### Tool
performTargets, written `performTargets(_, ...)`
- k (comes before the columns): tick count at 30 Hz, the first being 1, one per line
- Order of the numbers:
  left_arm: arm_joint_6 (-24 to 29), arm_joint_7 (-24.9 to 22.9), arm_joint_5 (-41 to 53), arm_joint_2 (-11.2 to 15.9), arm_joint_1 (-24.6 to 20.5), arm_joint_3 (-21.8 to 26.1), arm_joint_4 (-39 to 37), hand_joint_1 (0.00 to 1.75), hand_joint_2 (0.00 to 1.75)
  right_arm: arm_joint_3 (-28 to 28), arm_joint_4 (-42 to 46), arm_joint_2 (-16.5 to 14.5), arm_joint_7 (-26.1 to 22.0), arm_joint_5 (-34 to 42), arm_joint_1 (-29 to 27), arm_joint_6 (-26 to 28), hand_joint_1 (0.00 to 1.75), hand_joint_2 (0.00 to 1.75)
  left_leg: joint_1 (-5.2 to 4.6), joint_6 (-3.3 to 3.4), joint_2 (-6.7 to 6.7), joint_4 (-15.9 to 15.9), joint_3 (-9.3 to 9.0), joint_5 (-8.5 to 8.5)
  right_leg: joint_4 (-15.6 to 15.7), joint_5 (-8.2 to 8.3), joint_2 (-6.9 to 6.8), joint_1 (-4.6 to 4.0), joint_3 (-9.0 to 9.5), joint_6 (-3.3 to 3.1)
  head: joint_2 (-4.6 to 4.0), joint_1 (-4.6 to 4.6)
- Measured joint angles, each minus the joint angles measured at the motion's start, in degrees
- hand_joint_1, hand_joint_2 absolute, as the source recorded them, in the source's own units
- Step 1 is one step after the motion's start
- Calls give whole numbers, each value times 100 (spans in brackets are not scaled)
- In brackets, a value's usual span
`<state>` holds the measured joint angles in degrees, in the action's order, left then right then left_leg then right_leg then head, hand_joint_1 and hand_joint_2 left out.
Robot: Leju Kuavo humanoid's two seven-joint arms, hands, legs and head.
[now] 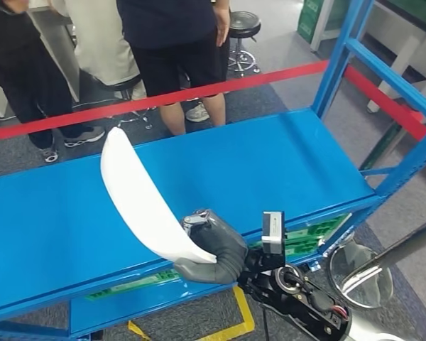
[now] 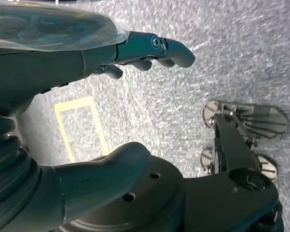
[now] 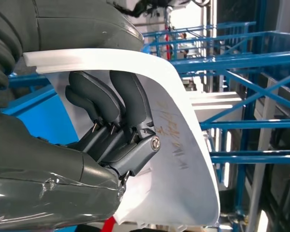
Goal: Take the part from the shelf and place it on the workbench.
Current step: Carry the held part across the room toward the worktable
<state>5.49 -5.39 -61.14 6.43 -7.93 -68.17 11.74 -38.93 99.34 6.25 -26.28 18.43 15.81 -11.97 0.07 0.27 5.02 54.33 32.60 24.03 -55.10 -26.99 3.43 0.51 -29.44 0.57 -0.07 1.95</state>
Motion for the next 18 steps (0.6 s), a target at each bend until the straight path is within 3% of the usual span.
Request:
performTargets(2,0,-4,2,8,15,0,-3,0,175,-1,0,-1,3,-3,6,2,175,175,5,-67,33,8,30,-12,61,23,-94,15,47,-33,0,4)
performTargets(3,0,-6,2,9,21,-1,-5,0,175,-1,0,-2,3,-3,11,3,175,175,-2,-99,-48,95,72,46,93,43,-149,33,64,-57,0,-13)
performTargets(5,0,-9,3,5,11,-2,-9,0,175,0,0,-2,2,-3,17,3,175,175,5,-152,-300,629,335,342,144,71,-284,55,88,-96,0,-92)
performTargets(7,0,-10,1,-2,-4,-2,-9,0,175,-1,-1,-2,4,-3,13,3,175,175,37,-203,-428,1392,741,663,148,67,-416,52,83,-114,0,-164)
performTargets(8,0,-13,-1,-3,-4,-2,-9,0,175,-2,-2,-2,5,-3,11,3,175,175,55,-224,-443,1620,871,708,148,61,-482,52,82,-113,0,-183)
performTargets(9,0,-17,-2,-2,1,-2,-9,0,175,-3,-3,-2,5,-3,10,3,175,175,71,-243,-456,1641,894,652,148,55,-543,56,83,-109,0,-199)
performTargets(10,0,-21,-4,2,5,-2,-10,0,175,-3,-4,-2,5,-3,10,3,175,175,85,-256,-479,1436,797,506,147,46,-602,63,88,-101,0,-216)
performTargets(12,0,-25,-7,14,4,-3,-11,0,175,-2,-4,-2,5,-2,14,2,175,175,96,-261,-637,609,371,146,141,21,-702,61,108,-61,0,-247)
performTargets(14,0,-25,-16,18,-16,-4,-11,0,175,-2,-4,-2,4,4,23,-1,175,175,78,-218,-774,43,72,-25,134,-18,-773,36,132,6,0,-256)
performTargets(15,0,-25,-22,17,-21,-4,-11,0,175,-2,-4,-2,2,7,27,-3,175,175,60,-186,-790,-41,34,-30,133,-34,-809,23,148,44,0,-245)
performTargets(17,0,-26,-30,17,-12,-4,-11,0,175,-3,-4,-2,-2,8,31,-5,175,175,55,-110,-684,-38,35,-34,137,-63,-860,38,176,115,0,-212)
performTargets(18,0,-28,-34,17,-2,-4,-11,0,175,-3,-4,-2,-4,8,32,-5,175,175,64,-77,-640,-46,27,-39,88,-113,-808,51,163,148,0,-201)
